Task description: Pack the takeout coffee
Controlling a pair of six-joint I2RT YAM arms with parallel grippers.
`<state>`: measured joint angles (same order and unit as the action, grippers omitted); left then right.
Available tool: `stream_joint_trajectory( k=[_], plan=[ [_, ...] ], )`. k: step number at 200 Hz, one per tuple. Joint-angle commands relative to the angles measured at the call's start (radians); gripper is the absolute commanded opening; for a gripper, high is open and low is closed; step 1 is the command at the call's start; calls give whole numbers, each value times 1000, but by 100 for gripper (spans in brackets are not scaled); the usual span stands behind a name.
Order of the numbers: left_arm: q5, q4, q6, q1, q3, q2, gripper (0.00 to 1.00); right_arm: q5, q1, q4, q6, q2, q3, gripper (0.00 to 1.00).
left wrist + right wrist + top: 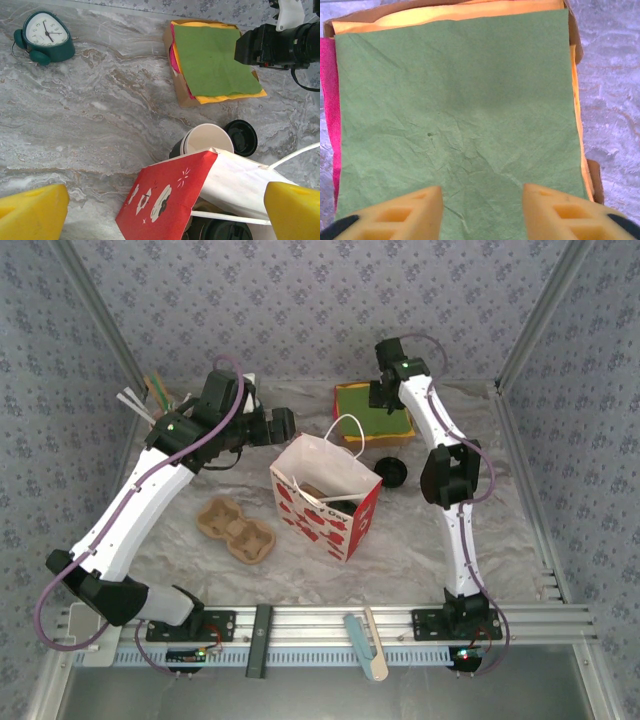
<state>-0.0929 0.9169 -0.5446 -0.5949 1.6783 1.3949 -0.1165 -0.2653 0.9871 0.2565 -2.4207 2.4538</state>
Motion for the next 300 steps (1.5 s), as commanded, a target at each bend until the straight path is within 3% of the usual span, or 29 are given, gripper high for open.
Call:
stream_joint_trajectory(
  k=[1,36,62,109,133,165,215,253,280,300],
  plan=[
    [6,7,-9,4,7,-4,100,2,-6,-21,-12,-35,11,53],
    [4,30,-4,4,29,9,100,-13,-18,-54,-27,-107,62,67],
    [-1,44,-5,5,33,7,100,-36,-27,-71,-50,-160,104,69],
    [-15,66,-1,6,44,4,100,-80,-41,-103,-77,-198,111,87],
    [-16,62,-1,6,42,4,100,-89,-44,-96,-79,-206,98,83],
    [-13,56,1,6,44,13,100,-86,-41,-88,-76,-198,86,63],
    [-11,52,3,6,47,21,100,-69,-32,-92,-74,-172,85,48],
    [-7,50,2,6,47,24,100,-58,-28,-87,-72,-168,86,50],
    [-8,51,3,6,55,27,100,-84,-36,-80,-80,-153,86,71],
    [-9,47,5,6,54,26,100,-102,-43,-78,-89,-131,86,76]
  ],
)
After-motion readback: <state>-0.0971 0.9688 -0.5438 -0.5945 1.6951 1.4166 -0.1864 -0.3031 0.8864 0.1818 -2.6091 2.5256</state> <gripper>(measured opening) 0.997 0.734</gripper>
